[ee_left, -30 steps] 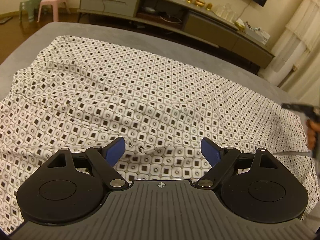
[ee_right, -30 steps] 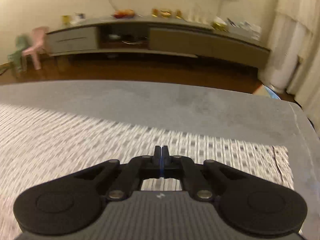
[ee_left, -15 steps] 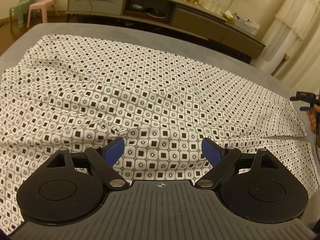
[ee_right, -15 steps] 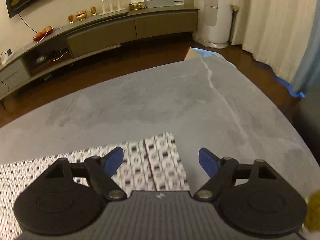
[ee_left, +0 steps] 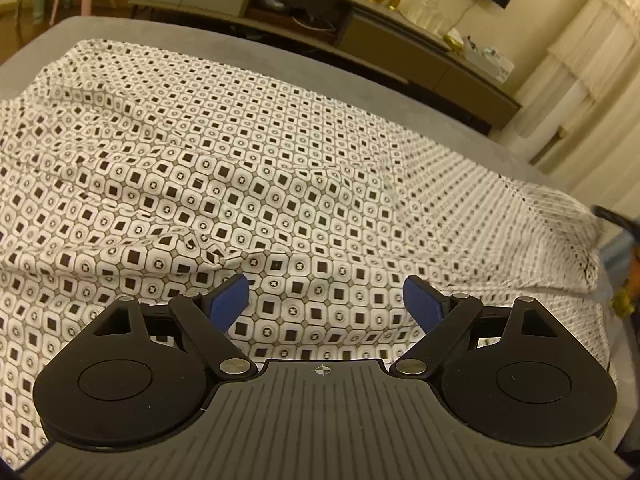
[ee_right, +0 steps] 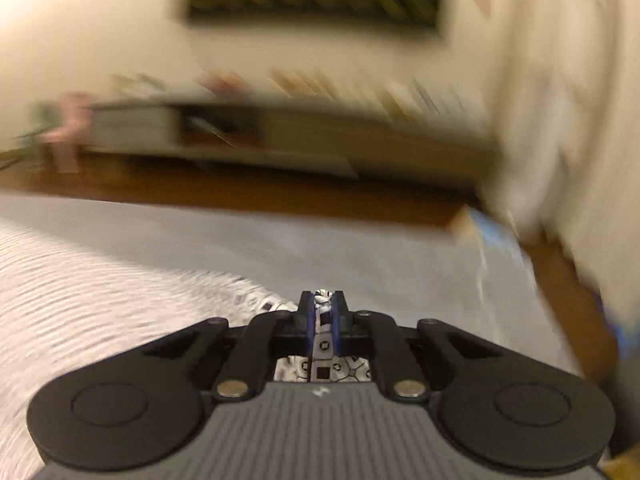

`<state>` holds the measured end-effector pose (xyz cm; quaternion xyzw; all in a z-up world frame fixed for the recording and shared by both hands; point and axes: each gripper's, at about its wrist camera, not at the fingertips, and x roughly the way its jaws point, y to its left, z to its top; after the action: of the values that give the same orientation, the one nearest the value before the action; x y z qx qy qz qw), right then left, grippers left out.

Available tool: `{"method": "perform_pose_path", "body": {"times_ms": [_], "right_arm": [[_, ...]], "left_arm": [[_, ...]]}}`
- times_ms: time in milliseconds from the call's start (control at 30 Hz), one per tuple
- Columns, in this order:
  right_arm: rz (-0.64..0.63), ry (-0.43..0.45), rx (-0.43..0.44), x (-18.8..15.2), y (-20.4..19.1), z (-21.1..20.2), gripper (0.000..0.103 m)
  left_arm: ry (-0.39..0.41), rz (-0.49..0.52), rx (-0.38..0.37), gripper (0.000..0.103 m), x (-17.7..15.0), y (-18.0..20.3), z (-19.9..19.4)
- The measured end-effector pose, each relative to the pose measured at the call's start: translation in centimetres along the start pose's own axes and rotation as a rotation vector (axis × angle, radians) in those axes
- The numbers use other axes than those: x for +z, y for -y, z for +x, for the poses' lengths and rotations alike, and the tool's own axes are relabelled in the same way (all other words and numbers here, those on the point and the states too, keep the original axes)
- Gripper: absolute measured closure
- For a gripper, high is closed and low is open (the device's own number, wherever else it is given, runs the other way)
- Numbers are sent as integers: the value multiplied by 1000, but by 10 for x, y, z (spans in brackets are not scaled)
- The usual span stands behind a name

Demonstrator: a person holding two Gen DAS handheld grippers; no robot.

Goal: Fold clothes
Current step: 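Lift the hem with the right gripper and fold it over the shirt body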

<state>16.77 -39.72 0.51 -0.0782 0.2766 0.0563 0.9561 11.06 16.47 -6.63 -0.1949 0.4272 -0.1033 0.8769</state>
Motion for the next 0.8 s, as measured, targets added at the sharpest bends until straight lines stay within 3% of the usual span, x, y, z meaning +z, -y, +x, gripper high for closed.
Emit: {"method": "perform_pose_path", "body": {"times_ms": [33,167,200,367,433,567,800], "right_arm": [[-76,52,46,-9,-12,-38,95],[-232,22,68,-73,-43,-134,95],[-209,10,63,-86,-44,-142,95],[-46,-18,53,-114,-35,-150,95],[-1,2,53,-116,-34,-153,95],[73,31,58,-128,-14,-150,94],[82,28,106,-144,-5,-143,94]], "left_arm": [[2,-17,-23,25,0,0,-1],[-33,-109,-193,20,5,10,10],[-45,-144,-226,19,6,13,17],[-92,-280,-269,18,5,30,62],[-67,-350,-262,17,3,25,74],[-20,-499,-318,18,3,3,75],[12,-570,-279,18,37,-10,86]]}}
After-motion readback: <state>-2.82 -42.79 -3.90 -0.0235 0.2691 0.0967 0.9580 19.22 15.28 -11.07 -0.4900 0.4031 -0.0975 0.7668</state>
